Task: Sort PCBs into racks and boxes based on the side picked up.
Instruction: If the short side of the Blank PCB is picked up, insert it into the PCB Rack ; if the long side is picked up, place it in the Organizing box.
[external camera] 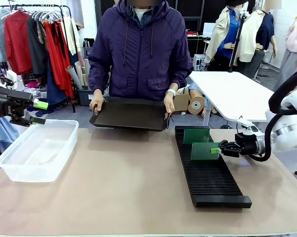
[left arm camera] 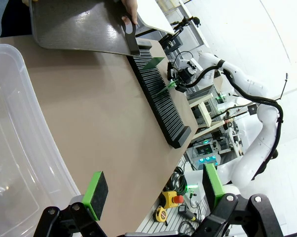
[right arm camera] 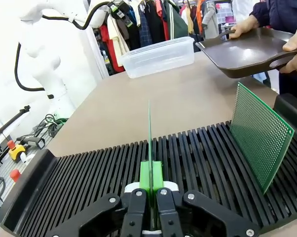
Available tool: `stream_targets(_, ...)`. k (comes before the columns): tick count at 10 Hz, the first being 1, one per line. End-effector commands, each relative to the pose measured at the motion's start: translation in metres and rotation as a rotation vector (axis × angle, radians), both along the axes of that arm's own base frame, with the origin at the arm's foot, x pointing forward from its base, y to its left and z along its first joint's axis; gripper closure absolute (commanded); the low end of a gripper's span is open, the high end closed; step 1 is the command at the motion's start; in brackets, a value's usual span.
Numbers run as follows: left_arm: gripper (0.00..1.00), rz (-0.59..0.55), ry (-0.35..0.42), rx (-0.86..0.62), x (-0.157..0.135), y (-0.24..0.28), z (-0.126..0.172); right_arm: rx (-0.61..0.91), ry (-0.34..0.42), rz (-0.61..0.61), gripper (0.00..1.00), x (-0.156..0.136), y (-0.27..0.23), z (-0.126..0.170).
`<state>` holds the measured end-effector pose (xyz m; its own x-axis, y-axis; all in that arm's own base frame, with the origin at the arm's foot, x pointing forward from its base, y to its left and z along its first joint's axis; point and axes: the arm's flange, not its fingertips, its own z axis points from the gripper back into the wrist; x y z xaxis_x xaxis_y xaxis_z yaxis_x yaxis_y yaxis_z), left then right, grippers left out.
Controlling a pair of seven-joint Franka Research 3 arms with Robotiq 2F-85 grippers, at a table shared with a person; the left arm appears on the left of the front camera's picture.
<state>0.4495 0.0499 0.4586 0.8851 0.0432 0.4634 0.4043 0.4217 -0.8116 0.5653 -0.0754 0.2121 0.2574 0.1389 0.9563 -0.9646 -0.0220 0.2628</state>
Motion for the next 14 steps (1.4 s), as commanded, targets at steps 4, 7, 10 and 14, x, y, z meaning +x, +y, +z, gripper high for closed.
stream_targets(4, 0.0, 0.002, -0.002, 0.001, 0.0, 0.001, 0.002, -0.074, -0.048, -0.038, 1.0, -0.018, 0.003, -0.013)
stream_targets(7, 0.0, 0.002, -0.002, 0.001, 0.0, 0.001, 0.002, -0.081, -0.054, -0.046, 1.0, -0.015, 0.007, -0.011)
stream_targets(10, 0.0, 0.002, -0.002, 0.001, 0.0, 0.001, 0.002, -0.079, -0.066, -0.052, 1.0, -0.013, 0.011, -0.006)
stream_targets(14, 0.0, 0.002, -0.002, 0.001, 0.0, 0.001, 0.002, -0.089, -0.071, -0.063, 1.0, -0.011, 0.015, -0.006)
